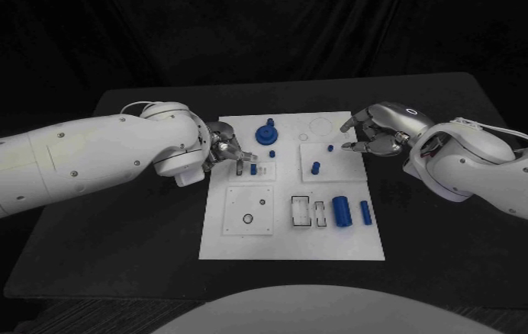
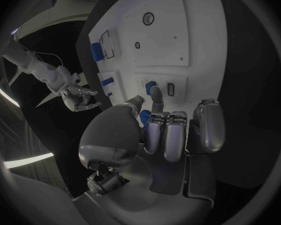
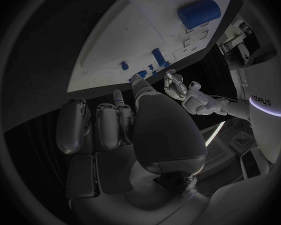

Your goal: Assemble the parts on the task board

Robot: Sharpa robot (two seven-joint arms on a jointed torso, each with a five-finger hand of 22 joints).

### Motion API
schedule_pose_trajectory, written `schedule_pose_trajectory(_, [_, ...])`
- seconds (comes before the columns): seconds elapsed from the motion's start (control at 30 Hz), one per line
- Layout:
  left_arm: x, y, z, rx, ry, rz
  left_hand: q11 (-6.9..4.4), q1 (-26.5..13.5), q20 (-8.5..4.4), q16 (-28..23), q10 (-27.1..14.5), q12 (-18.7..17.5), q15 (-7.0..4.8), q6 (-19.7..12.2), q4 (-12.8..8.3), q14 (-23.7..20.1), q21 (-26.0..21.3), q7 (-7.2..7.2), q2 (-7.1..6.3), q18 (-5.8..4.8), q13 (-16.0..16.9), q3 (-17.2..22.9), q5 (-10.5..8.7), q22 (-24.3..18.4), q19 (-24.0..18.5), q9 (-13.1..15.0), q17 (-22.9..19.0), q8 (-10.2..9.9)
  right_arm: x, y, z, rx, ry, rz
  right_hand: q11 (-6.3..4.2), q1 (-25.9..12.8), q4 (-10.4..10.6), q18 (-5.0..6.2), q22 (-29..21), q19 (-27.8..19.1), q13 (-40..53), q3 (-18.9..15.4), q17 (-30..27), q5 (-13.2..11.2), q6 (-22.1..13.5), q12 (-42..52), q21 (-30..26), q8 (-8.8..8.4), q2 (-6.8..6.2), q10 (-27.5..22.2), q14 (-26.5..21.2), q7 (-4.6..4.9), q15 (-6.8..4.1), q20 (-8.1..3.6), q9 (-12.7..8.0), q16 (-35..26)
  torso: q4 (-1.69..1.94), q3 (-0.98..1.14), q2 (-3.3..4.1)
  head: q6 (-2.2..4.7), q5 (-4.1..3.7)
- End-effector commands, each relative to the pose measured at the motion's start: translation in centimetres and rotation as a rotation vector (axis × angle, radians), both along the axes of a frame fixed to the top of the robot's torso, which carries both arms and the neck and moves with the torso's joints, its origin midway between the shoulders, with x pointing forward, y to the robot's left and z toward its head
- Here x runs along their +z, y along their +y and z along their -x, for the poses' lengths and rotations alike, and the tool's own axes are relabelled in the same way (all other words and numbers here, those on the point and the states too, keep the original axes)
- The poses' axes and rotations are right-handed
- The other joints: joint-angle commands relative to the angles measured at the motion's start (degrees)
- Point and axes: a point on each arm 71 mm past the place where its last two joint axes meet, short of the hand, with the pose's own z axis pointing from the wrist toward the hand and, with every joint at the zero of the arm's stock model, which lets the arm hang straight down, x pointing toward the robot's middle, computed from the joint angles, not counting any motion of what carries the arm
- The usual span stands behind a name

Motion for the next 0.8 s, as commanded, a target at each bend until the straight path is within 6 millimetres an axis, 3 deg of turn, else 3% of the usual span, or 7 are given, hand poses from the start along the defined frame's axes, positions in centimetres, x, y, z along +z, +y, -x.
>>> schedule_pose_trajectory(0.03, [1.3,0.0,-0.4,-0.012,-0.04,0.034,-0.43,0.9,-0.05,0.2,6.1,0.2,-0.35,-0.8,0.2,6.1,1.2,-0.25,-0.25,-0.42,15.1,-1.0,-0.49,10.0,1.2,1.7,15.1,1.6,0.4,0.2,0.2,0.023,-0.055,-0.033,0.51,-0.1,-0.2,-0.4,10.9,1.2,-2.1,-0.1,0.3,0.3,0.5,0.3,0.3,0.19,0.24,0.1,3.0,-0.01,0.3,0.52,0.0,0.5,0.0,0.07,0.16,-0.01,0.28])
schedule_pose_trajectory(0.27, [4.1,1.1,-1.9,-0.029,-0.076,0.015,-0.21,1.1,0.06,0.2,6.1,0.2,-0.19,-2.9,1.4,6.1,2.3,0.11,-0.11,-0.73,15.1,-2.7,-2.02,10.8,2.2,3.0,15.1,2.3,0.7,0.3,0.4,0.042,-0.089,-0.054,0.56,-0.5,0.1,-0.48,11.0,1.3,-1.8,-0.3,0.5,-0.1,1.0,0.6,0.8,0.34,0.16,0.3,3.0,-0.04,0.36,0.58,-0.1,0.7,0.15,-0.15,0.57,-0.01,0.77])
schedule_pose_trajectory(0.4, [4.4,1.7,-2.8,-0.07,-0.034,-0.027,0.39,2.5,0.43,0.2,6.1,0.2,0.29,-5.6,1.6,6.1,2.2,0.8,1.08,-0.73,15.1,-2.7,-2.14,11.0,2.0,3.1,15.1,1.5,0.7,0.4,0.3,0.047,-0.094,-0.055,0.56,-0.6,0.2,-0.47,11.0,1.3,-1.5,-0.3,-0.2,0.0,1.1,0.9,0.8,0.33,0.29,0.4,2.9,-0.06,0.36,0.6,-0.1,0.2,0.26,-0.22,0.7,-0.01,0.97])
schedule_pose_trajectory(0.53, [4.5,2.2,-4.0,-0.077,-0.006,-0.062,0.88,3.8,0.86,0.2,6.1,0.2,0.79,-7.1,1.4,6.1,1.3,1.32,1.89,-0.52,15.1,-2.5,-1.99,10.8,1.1,2.6,15.1,0.5,0.7,0.6,0.3,0.055,-0.095,-0.053,0.5,-0.6,0.2,-0.44,11.0,1.3,-1.2,-0.2,-1.5,0.4,1.1,1.2,0.7,0.26,0.44,0.7,2.7,-0.06,0.34,0.62,-0.2,-0.7,0.22,-0.41,0.96,-0.01,1.12])
schedule_pose_trajectory(0.7, [4.7,3.0,-5.6,-0.044,-0.032,-0.08,0.97,4.1,0.96,0.2,6.1,0.2,0.87,-7.2,1.2,6.1,1.7,1.39,1.75,-0.62,15.1,-2.5,-1.88,11.0,1.4,2.5,15.1,0.4,0.7,0.8,0.3,0.067,-0.1,-0.055,0.48,-0.6,0.3,-0.38,10.9,1.2,-2.1,-0.2,-2.1,0.9,1.0,0.5,0.4,0.12,0.65,0.5,2.6,-0.06,0.33,0.64,-0.3,-1.0,0.21,-0.88,1.46,-0.01,1.95])
schedule_pose_trajectory(0.8, [4.8,3.2,-6.4,-0.052,-0.071,-0.115,1.11,3.6,1.1,0.2,6.1,0.2,0.99,-7.0,1.7,6.1,1.8,1.58,1.6,-0.64,15.1,-3.1,-2.41,11.1,1.5,2.3,15.1,0.2,0.7,0.9,0.3,0.073,-0.101,-0.056,0.51,-0.6,0.3,-0.36,10.8,1.2,-2.4,-0.1,-2.3,1.2,1.0,0.2,0.3,0.03,0.77,0.5,2.5,-0.05,0.34,0.65,-0.3,-1.1,0.21,-0.92,1.58,-0.01,2.33])
